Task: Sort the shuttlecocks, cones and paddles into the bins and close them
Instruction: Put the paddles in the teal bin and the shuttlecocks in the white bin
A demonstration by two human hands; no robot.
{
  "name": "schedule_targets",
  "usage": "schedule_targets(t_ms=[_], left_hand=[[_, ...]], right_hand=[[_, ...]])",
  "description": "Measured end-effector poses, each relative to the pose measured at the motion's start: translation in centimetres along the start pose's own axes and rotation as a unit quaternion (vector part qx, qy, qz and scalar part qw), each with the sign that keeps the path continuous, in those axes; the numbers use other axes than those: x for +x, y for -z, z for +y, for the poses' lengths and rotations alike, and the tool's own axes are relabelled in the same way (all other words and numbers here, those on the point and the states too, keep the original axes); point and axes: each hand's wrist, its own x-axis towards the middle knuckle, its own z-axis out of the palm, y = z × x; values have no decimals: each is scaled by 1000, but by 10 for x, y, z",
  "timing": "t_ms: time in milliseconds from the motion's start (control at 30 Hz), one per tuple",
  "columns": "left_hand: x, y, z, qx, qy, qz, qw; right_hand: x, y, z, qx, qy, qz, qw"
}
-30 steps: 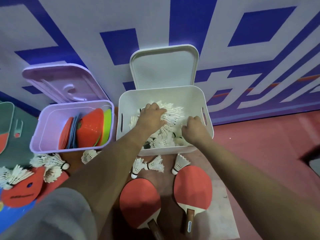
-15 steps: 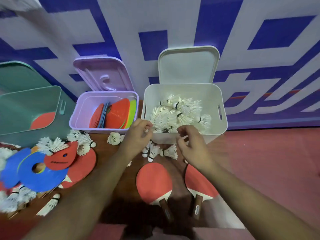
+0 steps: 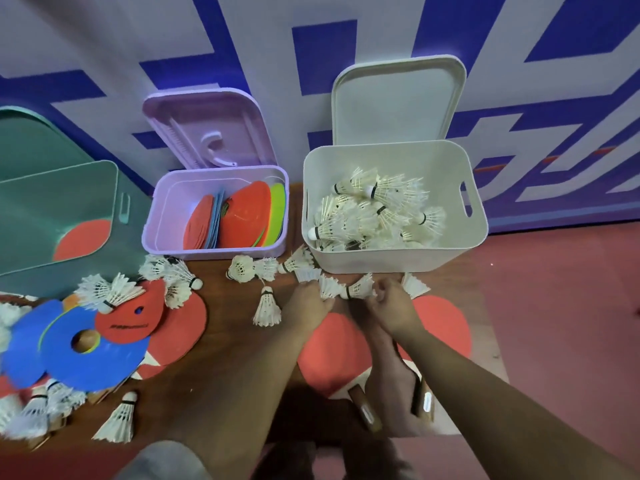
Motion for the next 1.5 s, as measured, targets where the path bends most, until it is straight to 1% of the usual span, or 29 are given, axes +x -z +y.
schedule_targets(t_ms=[100, 167, 267, 367, 433, 533, 600, 667, 700, 767, 900, 1033, 1067, 1133, 1200, 1233, 1267, 1333, 1400, 1500], left_hand=[[15, -10, -3, 37, -4, -4, 999], [20, -16, -6, 66, -6, 6, 998], [24, -21, -16, 61, -33, 3, 998], [24, -20, -28, -6, -77, -13, 997], [21, -13, -35, -92, -71, -33, 993], [8, 7, -43, -200, -77, -58, 975], [-1, 25, -55, -221, -92, -79, 968], [-5, 39, -76, -200, -112, -62, 971], [-7, 47, -86, -191, -123, -48, 973], [-9, 61, -102, -181, -133, -37, 974], [-24, 83, -115, -213, -145, -64, 964], [-38, 94, -145, -251, -114, -91, 957], [-40, 96, -155, -266, -102, -92, 954], [-47, 99, -176, -317, -74, -86, 941], [-54, 102, -195, -355, -47, -66, 931], [-57, 103, -205, -367, -32, -59, 928], [-61, 105, -214, -378, -19, -52, 924], [-65, 106, -228, -387, -2, -42, 921], [-67, 106, -239, -384, 6, -38, 922], [-66, 107, -252, -377, 11, -28, 926]], right_hand=[[4, -16, -5, 47, -72, -19, 996], [4, -24, -6, 75, -89, -13, 993], [1, -35, -5, 79, -95, 13, 992], [-12, -34, -8, 106, -81, 49, 990], [-23, -31, -15, 108, -56, 73, 990], [-43, -19, -29, 120, -28, 115, 986], [-53, -12, -39, 150, -11, 151, 977], [-57, -9, -50, 186, -9, 166, 968], [-58, -11, -57, 202, -7, 164, 966], [-60, -19, -76, 199, 1, 139, 970], [-65, -50, -117, 182, 57, 42, 981], [-64, -91, -137, 165, 101, -58, 979], [-65, -97, -142, 164, 107, -69, 978], [-64, -107, -153, 181, 108, -51, 976], [-61, -114, -159, 221, 80, -1, 972], [-57, -118, -160, 214, 64, 13, 975], [-51, -125, -156, 173, 52, 21, 983], [-39, -143, -146, 25, 22, 11, 999], [-28, -164, -140, -69, -26, -4, 997], [-22, -186, -143, -147, -63, -8, 987]])
